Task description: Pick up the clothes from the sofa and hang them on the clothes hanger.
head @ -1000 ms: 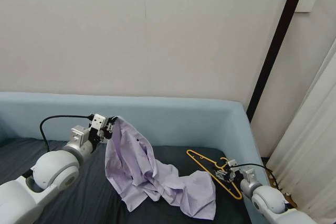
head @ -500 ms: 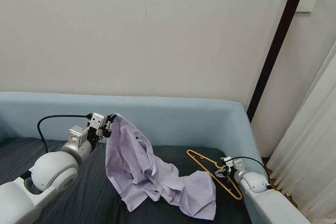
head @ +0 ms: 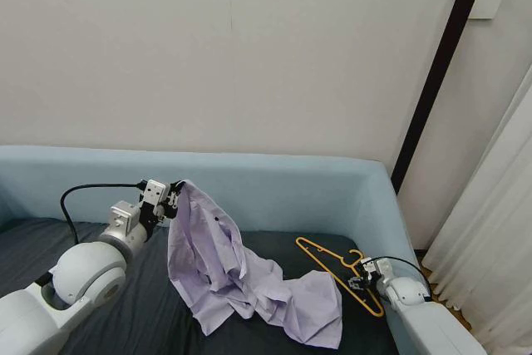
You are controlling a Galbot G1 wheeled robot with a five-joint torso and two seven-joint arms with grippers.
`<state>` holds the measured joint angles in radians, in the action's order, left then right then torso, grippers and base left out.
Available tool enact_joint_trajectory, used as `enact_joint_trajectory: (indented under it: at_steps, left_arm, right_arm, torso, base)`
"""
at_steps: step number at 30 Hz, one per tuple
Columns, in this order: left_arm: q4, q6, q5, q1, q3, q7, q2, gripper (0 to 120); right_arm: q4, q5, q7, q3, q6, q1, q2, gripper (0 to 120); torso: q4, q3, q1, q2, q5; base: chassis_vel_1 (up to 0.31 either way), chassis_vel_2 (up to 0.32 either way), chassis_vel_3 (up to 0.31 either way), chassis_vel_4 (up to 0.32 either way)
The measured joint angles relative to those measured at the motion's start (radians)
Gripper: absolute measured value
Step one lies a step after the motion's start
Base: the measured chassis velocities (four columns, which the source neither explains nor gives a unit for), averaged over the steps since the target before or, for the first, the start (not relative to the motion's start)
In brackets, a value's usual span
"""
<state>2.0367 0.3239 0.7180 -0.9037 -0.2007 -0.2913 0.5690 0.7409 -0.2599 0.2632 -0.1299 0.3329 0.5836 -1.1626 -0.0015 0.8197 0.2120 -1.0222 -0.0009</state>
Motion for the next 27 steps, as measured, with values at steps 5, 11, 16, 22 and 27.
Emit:
enact_joint_trajectory:
  at_steps: [5,11,16,22,27]
  left_arm:
    - [-0.001,-0.003,-0.004,0.0,0.002,0.0,0.001,0]
    - [0.0,-0.011,-0.008,-0.005,0.001,-0.002,0.002,0]
    - [-0.004,-0.015,-0.009,-0.005,0.0,-0.002,0.001,0]
    - [-0.005,-0.016,-0.01,-0.001,0.002,-0.002,0.004,0]
    - [-0.004,-0.018,-0.008,0.003,0.007,-0.003,0.004,0]
  right_arm:
    - [-0.021,-0.015,0.01,-0.006,0.016,-0.005,-0.007,46]
    - [-0.063,-0.001,0.003,-0.015,0.013,-0.017,-0.028,23]
    - [-0.045,-0.001,-0.01,-0.008,0.012,-0.015,-0.022,6]
    - [-0.001,-0.002,-0.026,0.005,0.003,0.001,0.005,5]
    - [0.164,-0.046,-0.078,0.012,-0.073,0.051,0.071,5]
  torso:
    - [0.0,0.0,0.0,0.0,0.0001]
    - [0.0004,0.0,0.0,0.0,0.0001]
    - [0.0003,0.0,0.0,0.0,0.0]
    - [0.0001,0.0,0.0,0.0,0.0003]
    - [0.0004,0.0,0.0,0.0,0.0005]
  base:
    - [0.0,0.0,0.0,0.0]
    - [0.0,0.0,0.0,0.0]
    - [0.0,0.0,0.0,0.0]
    - [0.0,0.0,0.0,0.0]
    - [0.0,0.0,0.0,0.0]
